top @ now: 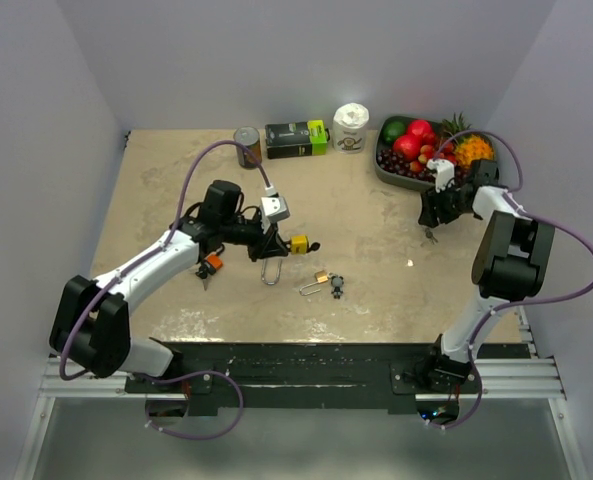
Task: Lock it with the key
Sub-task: Place the key at the center of the board, then adjust the lock.
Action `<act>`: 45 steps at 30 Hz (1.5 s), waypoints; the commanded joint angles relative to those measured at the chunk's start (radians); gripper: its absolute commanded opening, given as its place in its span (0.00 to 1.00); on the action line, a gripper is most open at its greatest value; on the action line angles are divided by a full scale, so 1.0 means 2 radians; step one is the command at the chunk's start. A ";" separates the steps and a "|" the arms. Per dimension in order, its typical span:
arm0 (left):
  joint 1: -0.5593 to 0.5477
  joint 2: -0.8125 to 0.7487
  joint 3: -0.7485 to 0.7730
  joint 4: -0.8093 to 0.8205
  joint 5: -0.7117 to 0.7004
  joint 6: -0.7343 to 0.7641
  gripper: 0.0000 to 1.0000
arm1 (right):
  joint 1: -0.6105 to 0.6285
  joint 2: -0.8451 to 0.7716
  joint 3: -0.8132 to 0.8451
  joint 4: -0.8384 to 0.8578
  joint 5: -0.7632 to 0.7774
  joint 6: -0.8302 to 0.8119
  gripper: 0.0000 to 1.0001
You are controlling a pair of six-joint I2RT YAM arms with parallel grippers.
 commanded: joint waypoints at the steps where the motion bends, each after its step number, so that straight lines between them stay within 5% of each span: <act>1: 0.002 0.010 0.028 0.021 0.018 -0.011 0.00 | 0.002 -0.040 0.020 -0.009 -0.043 -0.003 0.63; 7: 0.002 -0.005 0.034 0.036 0.078 -0.009 0.00 | 0.030 -0.121 0.013 -0.084 -0.160 -0.068 0.75; 10: 0.002 -0.008 0.039 0.033 0.125 0.020 0.00 | 0.077 -0.155 0.002 -0.129 -0.190 -0.128 0.92; 11: 0.002 -0.002 0.057 0.016 0.152 0.040 0.00 | 0.091 -0.177 -0.004 -0.135 -0.196 -0.139 0.99; 18: 0.002 0.094 0.188 -0.273 0.240 0.270 0.00 | 0.216 -0.269 -0.063 -0.139 -0.231 -0.188 0.99; 20: 0.002 0.096 0.196 -0.283 0.242 0.294 0.00 | 0.242 -0.282 -0.078 -0.137 -0.234 -0.205 0.99; 33: -0.015 0.078 0.184 -0.221 0.237 0.236 0.00 | 0.324 -0.316 -0.085 -0.119 -0.237 -0.189 0.84; 45: -0.027 0.052 0.151 -0.167 0.223 0.191 0.00 | 0.358 -0.320 -0.073 -0.096 -0.240 -0.146 0.52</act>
